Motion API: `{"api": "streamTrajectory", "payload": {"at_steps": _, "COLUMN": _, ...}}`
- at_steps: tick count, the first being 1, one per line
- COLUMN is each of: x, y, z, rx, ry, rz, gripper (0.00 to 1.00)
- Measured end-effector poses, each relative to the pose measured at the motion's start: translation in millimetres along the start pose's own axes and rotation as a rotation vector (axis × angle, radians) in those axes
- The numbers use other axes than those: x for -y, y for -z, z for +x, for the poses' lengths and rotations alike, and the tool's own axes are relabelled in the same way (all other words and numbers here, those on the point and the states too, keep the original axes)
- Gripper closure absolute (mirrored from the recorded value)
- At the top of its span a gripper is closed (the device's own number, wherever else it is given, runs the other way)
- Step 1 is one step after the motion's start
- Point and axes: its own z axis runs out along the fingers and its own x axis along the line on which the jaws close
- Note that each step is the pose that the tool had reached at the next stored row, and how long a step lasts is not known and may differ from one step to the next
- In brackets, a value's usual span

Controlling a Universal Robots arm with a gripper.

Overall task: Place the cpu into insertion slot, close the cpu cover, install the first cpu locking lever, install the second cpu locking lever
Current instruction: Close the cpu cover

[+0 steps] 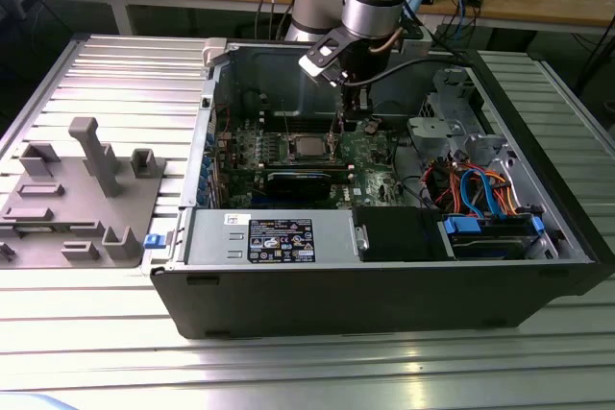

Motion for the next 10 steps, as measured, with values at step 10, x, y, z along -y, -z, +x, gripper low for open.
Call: {"api": "streamTrajectory", "payload": {"at_steps": 10, "x": 1.8, "y": -0.1, "z": 0.0, "rx": -0.0001, "ry": 0.000, "rz": -0.0001, "gripper": 0.89}}
